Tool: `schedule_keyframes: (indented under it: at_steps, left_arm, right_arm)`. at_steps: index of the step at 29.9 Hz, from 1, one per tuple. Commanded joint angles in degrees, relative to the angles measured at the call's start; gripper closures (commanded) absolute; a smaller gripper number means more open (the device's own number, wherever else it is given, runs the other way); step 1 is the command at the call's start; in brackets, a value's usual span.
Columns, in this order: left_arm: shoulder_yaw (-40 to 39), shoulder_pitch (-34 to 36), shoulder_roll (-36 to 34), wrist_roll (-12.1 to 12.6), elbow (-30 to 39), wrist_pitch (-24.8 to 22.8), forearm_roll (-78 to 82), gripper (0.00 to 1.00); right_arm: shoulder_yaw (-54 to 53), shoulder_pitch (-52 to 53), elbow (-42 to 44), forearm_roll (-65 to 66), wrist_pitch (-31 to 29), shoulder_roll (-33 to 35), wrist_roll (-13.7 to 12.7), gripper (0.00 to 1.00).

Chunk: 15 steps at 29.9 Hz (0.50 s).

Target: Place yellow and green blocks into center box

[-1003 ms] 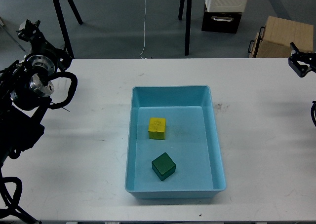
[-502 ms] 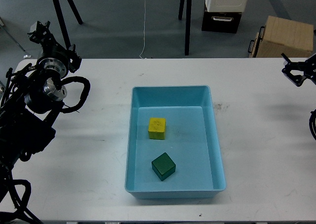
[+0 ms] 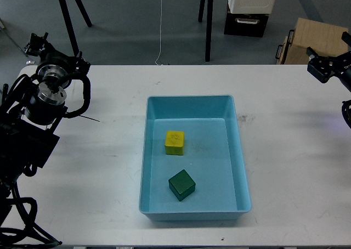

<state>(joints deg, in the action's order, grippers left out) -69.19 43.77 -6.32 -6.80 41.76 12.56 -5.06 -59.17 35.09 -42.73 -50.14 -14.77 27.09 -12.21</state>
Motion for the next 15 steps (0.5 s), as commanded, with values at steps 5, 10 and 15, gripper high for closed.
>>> schedule_keyframes:
  at_steps: [5, 10, 15]
  left_arm:
    - [-5.87, -3.34, 0.08, 0.65, -0.01, -4.03, -4.07, 0.00]
    - [-9.11, -3.69, 0.17, 0.29, -0.01, -5.44, -4.78, 0.00]
    - [-10.97, -3.95, -0.01, 0.29, -0.01, -7.54, -5.22, 0.00]
  right_arm:
    - [-12.71, -0.46, 6.42, -0.13, -0.78, -8.89, -0.27, 0.00]
    - [-11.32, -0.02, 8.80, 1.71, -0.87, -10.92, -5.36, 0.01]
    - [-11.14, -0.11, 9.51, 2.86, -2.36, -11.01, -5.55, 0.01]
